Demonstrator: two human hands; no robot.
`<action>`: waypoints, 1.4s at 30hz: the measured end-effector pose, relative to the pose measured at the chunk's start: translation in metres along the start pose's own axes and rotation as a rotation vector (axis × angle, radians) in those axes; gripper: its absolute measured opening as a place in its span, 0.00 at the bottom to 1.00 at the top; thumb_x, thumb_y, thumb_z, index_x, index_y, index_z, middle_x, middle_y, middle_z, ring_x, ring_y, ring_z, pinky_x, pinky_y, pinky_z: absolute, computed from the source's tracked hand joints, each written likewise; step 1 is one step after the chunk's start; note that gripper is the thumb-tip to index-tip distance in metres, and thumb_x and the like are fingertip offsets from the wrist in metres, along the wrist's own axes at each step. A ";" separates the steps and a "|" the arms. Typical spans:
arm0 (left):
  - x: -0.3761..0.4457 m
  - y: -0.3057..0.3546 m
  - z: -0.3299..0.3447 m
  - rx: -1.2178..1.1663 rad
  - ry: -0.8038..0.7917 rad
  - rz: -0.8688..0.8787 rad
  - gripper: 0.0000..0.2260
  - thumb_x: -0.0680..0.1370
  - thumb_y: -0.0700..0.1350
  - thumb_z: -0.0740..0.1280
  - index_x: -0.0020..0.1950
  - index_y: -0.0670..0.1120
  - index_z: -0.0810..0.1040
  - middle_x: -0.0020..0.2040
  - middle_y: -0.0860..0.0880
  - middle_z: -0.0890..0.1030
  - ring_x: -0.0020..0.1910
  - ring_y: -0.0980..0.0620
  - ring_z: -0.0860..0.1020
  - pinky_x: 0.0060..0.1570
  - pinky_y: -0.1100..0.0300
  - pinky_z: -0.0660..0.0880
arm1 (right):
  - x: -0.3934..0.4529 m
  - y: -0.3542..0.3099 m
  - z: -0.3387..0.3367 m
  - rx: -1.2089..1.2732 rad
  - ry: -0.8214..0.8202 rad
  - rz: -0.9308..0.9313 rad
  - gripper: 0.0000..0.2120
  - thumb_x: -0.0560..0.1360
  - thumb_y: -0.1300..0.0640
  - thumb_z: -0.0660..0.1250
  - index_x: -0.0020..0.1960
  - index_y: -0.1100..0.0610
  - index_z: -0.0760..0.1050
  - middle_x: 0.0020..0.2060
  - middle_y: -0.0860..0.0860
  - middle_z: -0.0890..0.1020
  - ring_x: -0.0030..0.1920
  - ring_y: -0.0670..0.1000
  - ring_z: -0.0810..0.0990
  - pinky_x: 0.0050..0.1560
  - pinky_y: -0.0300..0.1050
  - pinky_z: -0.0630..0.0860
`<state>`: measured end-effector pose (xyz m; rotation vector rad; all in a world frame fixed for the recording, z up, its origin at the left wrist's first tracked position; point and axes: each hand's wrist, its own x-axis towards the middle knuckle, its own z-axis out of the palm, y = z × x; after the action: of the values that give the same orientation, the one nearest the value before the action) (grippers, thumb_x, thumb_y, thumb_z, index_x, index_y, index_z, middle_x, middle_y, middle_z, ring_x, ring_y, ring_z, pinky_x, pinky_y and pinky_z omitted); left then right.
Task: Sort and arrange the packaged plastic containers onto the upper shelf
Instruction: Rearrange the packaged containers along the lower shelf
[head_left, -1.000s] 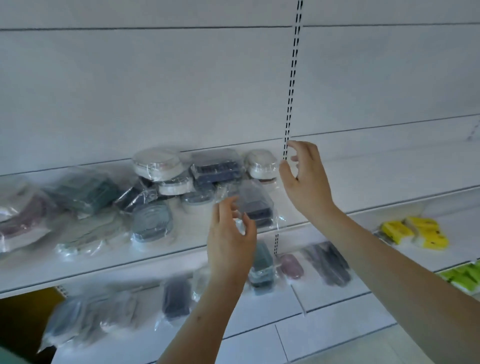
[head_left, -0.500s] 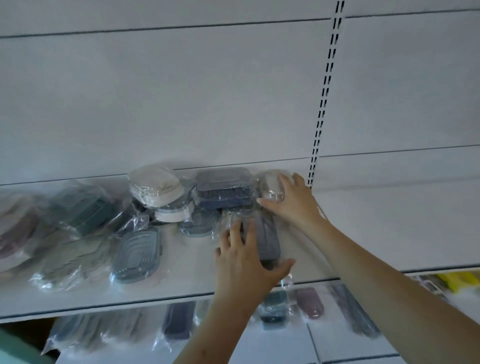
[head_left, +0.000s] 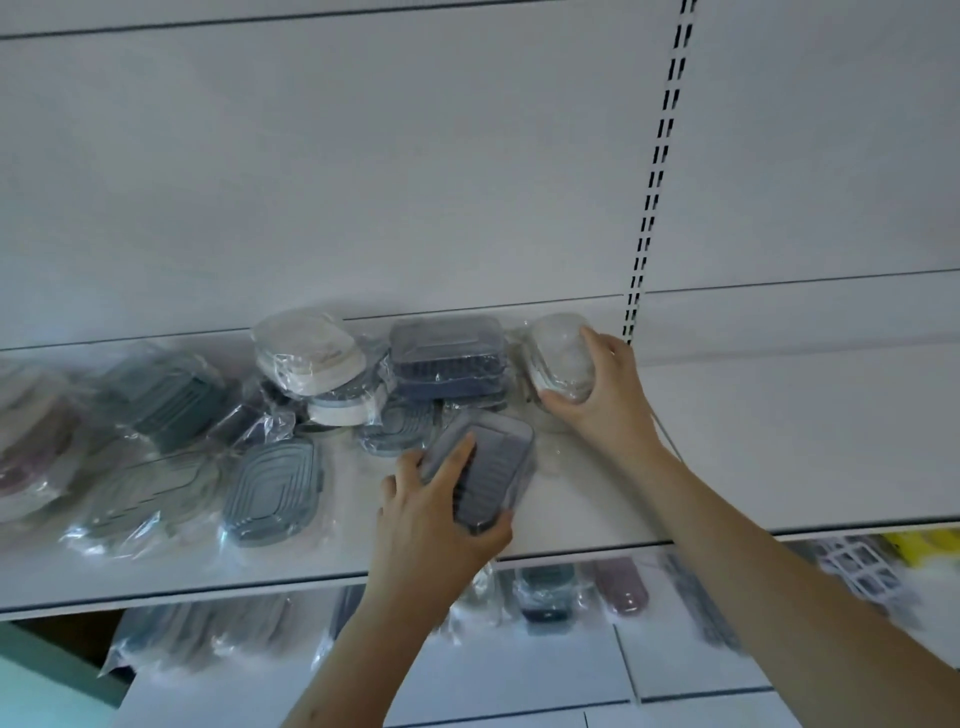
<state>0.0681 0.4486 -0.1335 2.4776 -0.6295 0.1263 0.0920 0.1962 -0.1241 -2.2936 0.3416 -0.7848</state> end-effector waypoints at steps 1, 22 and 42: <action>-0.002 -0.005 0.000 -0.043 0.017 0.030 0.40 0.68 0.68 0.69 0.77 0.66 0.57 0.69 0.51 0.61 0.64 0.50 0.65 0.62 0.53 0.73 | -0.004 0.000 -0.003 0.008 0.012 -0.043 0.45 0.68 0.48 0.79 0.78 0.54 0.61 0.73 0.54 0.64 0.73 0.53 0.66 0.69 0.42 0.66; -0.143 -0.146 -0.068 -0.301 0.291 0.260 0.37 0.67 0.57 0.75 0.76 0.55 0.69 0.71 0.52 0.64 0.70 0.49 0.70 0.61 0.52 0.77 | -0.184 -0.106 0.009 -0.015 0.036 -0.507 0.41 0.72 0.47 0.76 0.78 0.57 0.62 0.76 0.56 0.61 0.78 0.49 0.58 0.76 0.38 0.59; -0.238 -0.335 0.013 -0.154 0.119 -0.365 0.41 0.69 0.59 0.77 0.78 0.58 0.62 0.71 0.47 0.65 0.65 0.45 0.69 0.58 0.45 0.79 | -0.290 -0.101 0.170 -0.061 -0.196 -0.618 0.38 0.73 0.40 0.72 0.75 0.56 0.64 0.72 0.60 0.68 0.74 0.56 0.68 0.72 0.40 0.67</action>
<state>0.0123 0.7815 -0.3677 2.3702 -0.1264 0.0794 -0.0273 0.4857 -0.2840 -2.5326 -0.4628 -0.8309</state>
